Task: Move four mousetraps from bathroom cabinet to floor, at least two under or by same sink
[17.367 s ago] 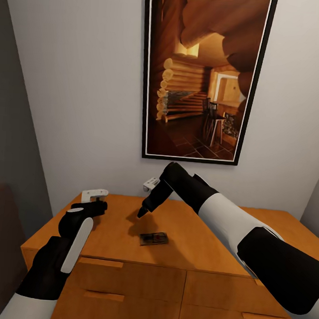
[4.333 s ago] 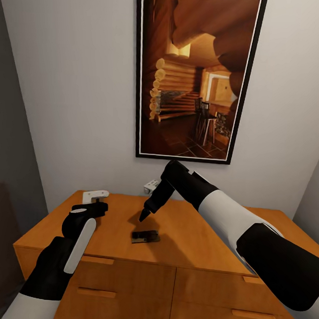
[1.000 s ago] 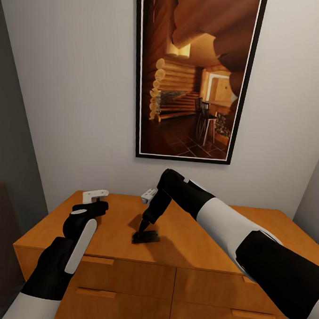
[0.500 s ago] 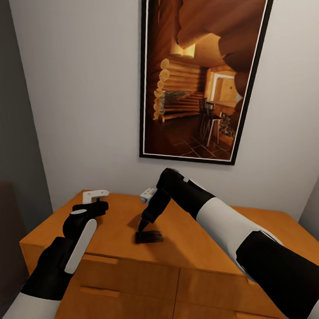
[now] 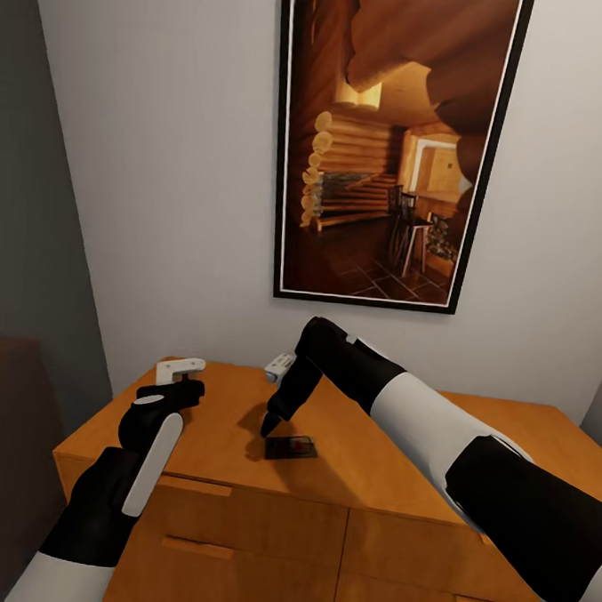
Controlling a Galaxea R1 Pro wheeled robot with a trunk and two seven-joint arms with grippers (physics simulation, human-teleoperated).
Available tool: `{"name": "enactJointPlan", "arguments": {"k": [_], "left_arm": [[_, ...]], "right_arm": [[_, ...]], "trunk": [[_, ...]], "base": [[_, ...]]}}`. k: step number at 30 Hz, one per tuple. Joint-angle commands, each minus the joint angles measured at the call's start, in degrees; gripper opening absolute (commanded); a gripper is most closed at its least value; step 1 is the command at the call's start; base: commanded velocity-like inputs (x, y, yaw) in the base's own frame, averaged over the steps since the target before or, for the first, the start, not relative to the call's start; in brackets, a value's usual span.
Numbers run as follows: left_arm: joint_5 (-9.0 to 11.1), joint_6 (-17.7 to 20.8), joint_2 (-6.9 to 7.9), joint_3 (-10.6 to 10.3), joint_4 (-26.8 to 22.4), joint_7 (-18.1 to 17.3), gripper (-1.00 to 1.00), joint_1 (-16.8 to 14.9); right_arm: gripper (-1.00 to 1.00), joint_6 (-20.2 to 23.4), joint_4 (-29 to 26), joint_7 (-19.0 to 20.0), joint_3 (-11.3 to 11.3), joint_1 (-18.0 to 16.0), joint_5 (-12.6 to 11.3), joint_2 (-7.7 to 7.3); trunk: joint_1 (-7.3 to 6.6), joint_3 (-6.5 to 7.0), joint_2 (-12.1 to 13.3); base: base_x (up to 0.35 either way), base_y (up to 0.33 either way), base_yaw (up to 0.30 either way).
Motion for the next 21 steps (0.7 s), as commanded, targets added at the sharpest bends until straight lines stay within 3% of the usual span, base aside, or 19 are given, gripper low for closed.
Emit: {"name": "enactJointPlan", "arguments": {"k": [1, 21], "left_arm": [[0.52, 0.14, 0.01, -0.06, -0.06, 0.66, -1.0, -0.05], [0.66, 0.12, 0.01, -0.11, -0.06, 0.63, -1.0, -0.05]], "right_arm": [[1.0, 0.24, -0.05, 0.55, 0.01, -0.06, 0.6, 0.01], [1.0, 0.24, 3.05, 0.64, -0.06, 0.11, 0.38, 0.01]], "trunk": [[0.0, -0.07, -0.04], [0.0, -0.07, -0.04]], "base": [[0.0, 0.0, 0.004], [0.0, 0.0, 0.001]]}}
